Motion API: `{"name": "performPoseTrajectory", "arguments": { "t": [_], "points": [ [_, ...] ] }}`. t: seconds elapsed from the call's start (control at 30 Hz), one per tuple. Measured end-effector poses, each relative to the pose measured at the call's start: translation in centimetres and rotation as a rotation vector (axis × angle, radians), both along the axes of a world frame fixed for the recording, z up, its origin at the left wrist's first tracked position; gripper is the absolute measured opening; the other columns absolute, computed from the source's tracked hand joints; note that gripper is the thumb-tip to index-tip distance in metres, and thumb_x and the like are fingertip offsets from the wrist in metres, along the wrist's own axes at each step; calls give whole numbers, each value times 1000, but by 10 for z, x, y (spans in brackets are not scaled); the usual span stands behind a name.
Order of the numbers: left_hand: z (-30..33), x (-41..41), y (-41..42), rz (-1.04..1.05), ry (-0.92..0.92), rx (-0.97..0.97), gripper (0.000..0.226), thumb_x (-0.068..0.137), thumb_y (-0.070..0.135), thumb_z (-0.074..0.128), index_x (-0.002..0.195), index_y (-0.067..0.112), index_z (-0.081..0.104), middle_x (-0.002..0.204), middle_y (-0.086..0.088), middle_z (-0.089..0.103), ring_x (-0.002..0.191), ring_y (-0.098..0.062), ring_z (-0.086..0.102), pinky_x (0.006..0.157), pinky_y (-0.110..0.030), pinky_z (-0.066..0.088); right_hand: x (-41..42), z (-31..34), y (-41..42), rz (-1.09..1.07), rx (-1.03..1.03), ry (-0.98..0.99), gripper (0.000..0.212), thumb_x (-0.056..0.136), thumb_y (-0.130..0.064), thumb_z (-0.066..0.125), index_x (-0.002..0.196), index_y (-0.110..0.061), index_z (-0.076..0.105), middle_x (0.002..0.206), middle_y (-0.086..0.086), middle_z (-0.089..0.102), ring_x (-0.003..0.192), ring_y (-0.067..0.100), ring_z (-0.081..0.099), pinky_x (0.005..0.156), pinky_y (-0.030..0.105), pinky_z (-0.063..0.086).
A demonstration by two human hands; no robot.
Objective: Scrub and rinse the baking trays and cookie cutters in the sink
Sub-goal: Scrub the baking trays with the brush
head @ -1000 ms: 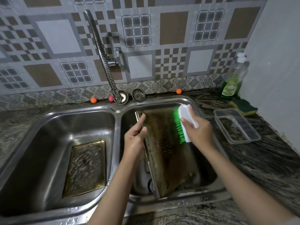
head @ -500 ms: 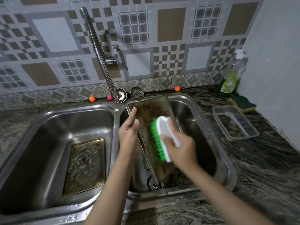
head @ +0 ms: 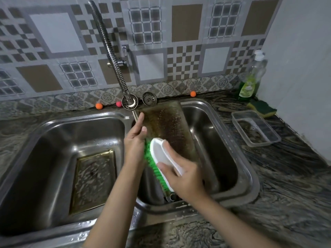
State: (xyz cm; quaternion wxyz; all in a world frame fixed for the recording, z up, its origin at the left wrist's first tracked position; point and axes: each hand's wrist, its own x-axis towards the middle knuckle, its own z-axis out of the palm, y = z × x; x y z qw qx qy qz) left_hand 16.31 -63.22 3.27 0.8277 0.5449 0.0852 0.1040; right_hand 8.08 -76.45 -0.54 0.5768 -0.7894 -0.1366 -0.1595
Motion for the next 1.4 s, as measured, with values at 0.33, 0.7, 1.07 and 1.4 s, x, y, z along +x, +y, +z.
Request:
{"name": "performPoseTrajectory", "arguments": {
  "t": [0.33,0.7,1.07,1.4],
  "points": [
    [-7,-38,9,-140,14,17,46,90,-11,44,131,7,49,129,1,53,98,14,59,81,-5,45,87,28,-19,-351,39,123,55,84,-25,70,135,-22,50,120,-14,55,106,-2,55,83,3,39],
    [10,-23,61,-18,-10,-197,42,94,-5,44,126,19,57,140,-12,51,130,-25,47,113,-45,32,10,6,-4,-171,-171,118,62,75,-54,67,129,-57,36,117,-13,63,105,-5,56,82,16,49],
    [27,-24,18,-226,106,82,49,93,-7,46,138,13,48,94,7,58,85,1,44,88,-20,44,-14,1,27,-107,-300,24,55,73,-34,66,119,-60,49,119,-6,44,103,2,55,85,29,54],
    [-4,-34,54,-142,162,406,37,94,5,52,130,12,56,132,-1,56,117,-7,51,98,-19,40,-2,22,11,-334,189,136,43,84,4,61,113,-27,62,101,1,50,87,-1,57,66,1,42]
  ]
}}
